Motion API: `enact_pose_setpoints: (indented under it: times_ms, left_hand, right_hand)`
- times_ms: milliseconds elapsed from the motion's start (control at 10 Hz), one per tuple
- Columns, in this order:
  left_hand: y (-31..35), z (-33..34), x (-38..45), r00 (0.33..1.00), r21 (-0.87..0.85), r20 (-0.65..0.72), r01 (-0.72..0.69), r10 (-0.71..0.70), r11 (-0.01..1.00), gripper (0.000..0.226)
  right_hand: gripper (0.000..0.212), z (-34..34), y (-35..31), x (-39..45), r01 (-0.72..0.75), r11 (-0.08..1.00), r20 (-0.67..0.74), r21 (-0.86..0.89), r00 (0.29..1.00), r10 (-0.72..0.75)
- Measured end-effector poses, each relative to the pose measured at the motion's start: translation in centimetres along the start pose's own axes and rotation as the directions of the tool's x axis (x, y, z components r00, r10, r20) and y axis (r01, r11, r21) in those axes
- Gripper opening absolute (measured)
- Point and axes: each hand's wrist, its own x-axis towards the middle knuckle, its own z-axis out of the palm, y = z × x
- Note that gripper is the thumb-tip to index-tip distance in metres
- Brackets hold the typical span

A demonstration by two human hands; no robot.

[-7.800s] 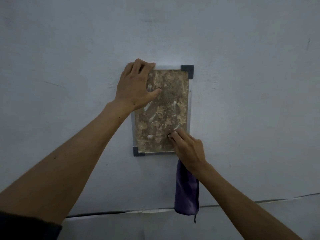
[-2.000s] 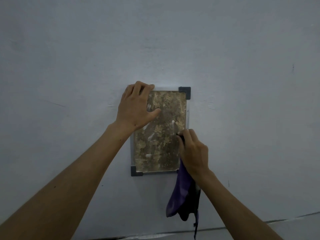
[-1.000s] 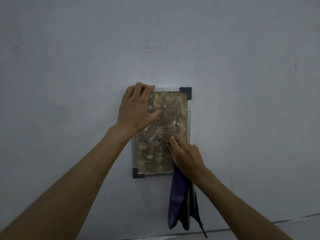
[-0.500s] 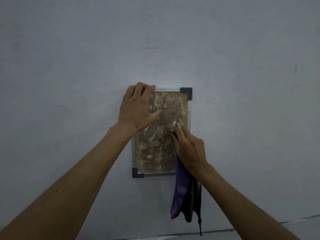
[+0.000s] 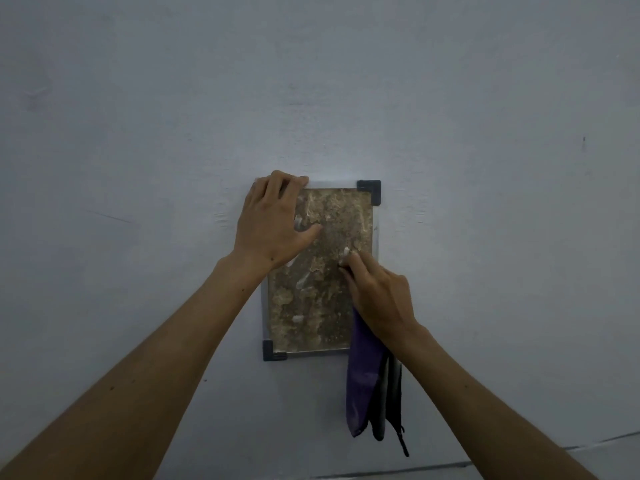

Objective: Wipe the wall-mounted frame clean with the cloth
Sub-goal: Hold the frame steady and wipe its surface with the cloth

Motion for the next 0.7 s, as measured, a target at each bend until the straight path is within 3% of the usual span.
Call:
enact_pose_setpoints:
  times_ms: [100,200,300,400,500,700]
  left_hand:
    - [0.0,0.0,0.0,1.0,0.008,0.005,0.001,-0.001,1.0,0.074]
    - [-0.1,0.1,0.0,1.0,0.013,0.003,-0.003,0.003,1.0,0.075]
    - [-0.1,0.1,0.0,1.0,0.01,0.005,-0.001,0.001,1.0,0.074]
    - [-0.1,0.1,0.0,1.0,0.003,0.007,0.006,-0.006,1.0,0.075]
    - [-0.1,0.0,0.0,1.0,0.003,0.008,0.004,-0.004,1.0,0.075]
    - [0.0,0.0,0.0,1.0,0.005,0.009,0.006,-0.006,1.0,0.075]
  right_hand:
    - [0.006,0.4,-0.4,-0.1,-0.036,0.999,-0.008,0.006,0.999,0.036]
    - [0.004,0.4,-0.1,-0.3,0.081,0.996,0.032,-0.045,0.996,-0.08]
    - [0.01,-0.3,0.7,0.6,-0.056,0.998,-0.024,0.023,0.998,0.056]
    - [0.008,0.0,0.2,0.3,-0.043,0.998,-0.018,0.039,0.999,0.044]
    - [0.01,0.1,0.4,-0.1,0.133,0.991,0.063,-0.033,0.989,-0.131]
    - [0.004,-0.5,0.7,0.8,0.045,0.998,0.03,-0.04,0.999,-0.044]
